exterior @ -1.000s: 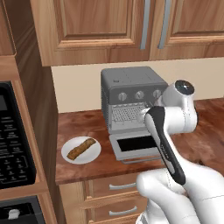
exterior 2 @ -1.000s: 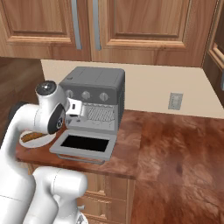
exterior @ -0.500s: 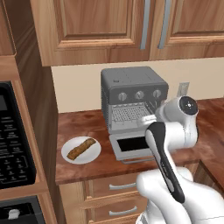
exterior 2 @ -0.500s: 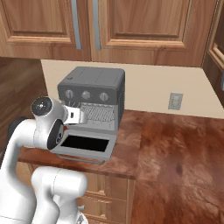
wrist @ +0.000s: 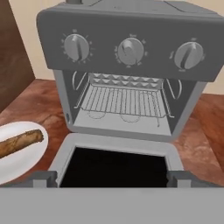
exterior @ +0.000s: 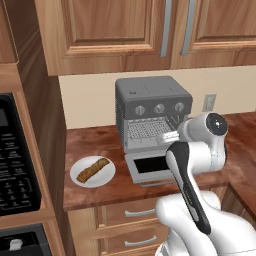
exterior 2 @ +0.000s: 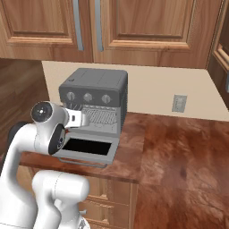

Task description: Pull the toaster oven rack outwards. Pick up the baguette from the plate and place it on the toaster oven rack. Close the toaster oven door fully and set the temperature to the lowest setting.

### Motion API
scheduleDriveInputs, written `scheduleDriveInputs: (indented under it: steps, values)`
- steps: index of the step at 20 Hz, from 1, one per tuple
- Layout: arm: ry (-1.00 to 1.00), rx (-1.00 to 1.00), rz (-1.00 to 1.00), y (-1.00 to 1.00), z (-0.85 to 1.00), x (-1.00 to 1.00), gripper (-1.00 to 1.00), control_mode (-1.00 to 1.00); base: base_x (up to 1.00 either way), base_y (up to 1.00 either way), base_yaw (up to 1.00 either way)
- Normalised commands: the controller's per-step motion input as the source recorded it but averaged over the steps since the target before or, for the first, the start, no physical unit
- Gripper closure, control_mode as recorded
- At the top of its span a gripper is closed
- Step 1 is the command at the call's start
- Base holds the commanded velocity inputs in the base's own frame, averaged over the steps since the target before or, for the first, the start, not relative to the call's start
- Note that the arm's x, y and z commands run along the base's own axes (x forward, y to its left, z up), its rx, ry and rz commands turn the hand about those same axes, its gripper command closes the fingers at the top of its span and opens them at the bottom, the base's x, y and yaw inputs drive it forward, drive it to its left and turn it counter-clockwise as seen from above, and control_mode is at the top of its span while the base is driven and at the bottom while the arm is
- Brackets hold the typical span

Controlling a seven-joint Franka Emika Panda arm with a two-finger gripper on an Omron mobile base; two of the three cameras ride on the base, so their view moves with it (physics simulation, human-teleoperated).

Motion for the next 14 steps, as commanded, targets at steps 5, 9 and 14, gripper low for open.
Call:
scheduleDriveInputs:
  steps: [5, 9, 14]
  values:
    - [-0.02, 0.00, 0.00, 0.00, 0.00, 0.17, -1.00, -1.00, 0.00, 0.00, 0.00]
    - [0.00, 0.00, 0.00, 0.00, 0.00, 0.37, -1.00, -1.00, 0.00, 0.00, 0.00]
    - [0.00, 0.00, 0.00, 0.00, -0.07, 0.46, -1.00, -1.00, 0.00, 0.00, 0.00]
